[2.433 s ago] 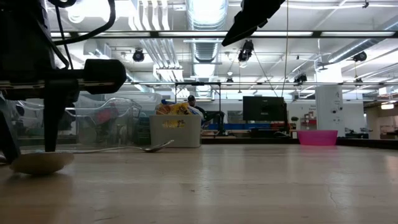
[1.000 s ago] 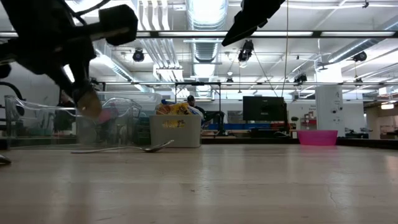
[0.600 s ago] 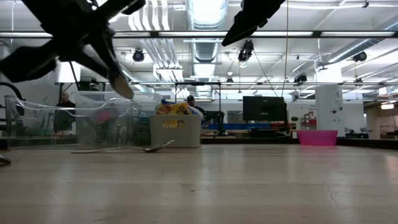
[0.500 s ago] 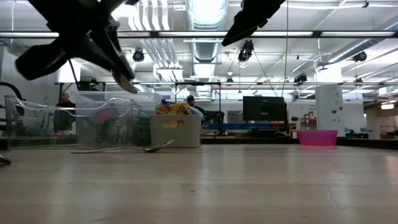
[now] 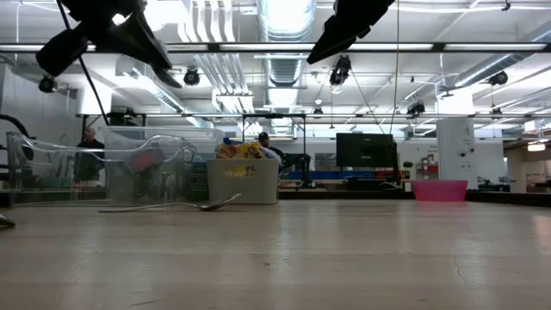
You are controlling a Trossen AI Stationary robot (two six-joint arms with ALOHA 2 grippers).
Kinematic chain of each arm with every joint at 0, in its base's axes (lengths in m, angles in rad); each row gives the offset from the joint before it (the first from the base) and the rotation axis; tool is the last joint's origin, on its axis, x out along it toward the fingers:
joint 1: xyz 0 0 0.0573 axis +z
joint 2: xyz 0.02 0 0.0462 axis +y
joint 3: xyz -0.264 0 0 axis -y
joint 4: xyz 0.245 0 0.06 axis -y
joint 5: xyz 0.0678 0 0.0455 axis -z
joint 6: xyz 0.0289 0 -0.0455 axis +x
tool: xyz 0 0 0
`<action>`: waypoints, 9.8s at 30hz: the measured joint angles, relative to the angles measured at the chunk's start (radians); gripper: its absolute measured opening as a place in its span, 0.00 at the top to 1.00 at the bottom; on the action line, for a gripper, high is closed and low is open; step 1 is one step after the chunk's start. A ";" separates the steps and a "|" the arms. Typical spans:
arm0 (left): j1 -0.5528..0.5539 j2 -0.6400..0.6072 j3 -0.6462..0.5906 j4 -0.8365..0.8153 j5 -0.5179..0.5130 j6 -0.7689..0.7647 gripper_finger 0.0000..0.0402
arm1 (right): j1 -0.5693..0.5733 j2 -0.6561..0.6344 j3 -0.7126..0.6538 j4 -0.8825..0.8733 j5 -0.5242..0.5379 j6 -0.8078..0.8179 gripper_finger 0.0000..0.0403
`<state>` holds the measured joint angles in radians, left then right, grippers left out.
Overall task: Pick & Place Food Item
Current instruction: Put the white spoon into the transparent bin, then adjust the transparent bin
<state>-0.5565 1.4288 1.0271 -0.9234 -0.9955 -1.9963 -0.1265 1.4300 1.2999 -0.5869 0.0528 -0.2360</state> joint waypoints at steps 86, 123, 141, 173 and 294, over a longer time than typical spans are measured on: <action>0.534 -0.092 -0.358 0.021 0.573 -0.702 0.58 | 0.000 0.000 0.000 0.000 0.000 0.000 0.05; 0.351 -0.301 -0.227 0.406 0.494 1.186 0.55 | 0.000 0.000 0.000 0.000 0.000 0.000 0.05; 0.342 0.203 0.055 0.201 0.640 1.370 0.55 | 0.000 0.000 0.000 0.000 0.000 0.000 0.05; 0.424 0.455 0.291 0.101 0.522 1.344 0.55 | 0.000 0.000 0.000 0.000 0.000 0.000 0.05; 0.295 0.384 0.343 0.063 0.623 1.497 0.55 | 0.000 0.000 0.000 0.000 0.000 0.000 0.05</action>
<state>-0.2613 1.8126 1.3697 -0.8603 -0.3729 -0.4994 -0.1268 1.4300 1.2999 -0.5873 0.0528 -0.2363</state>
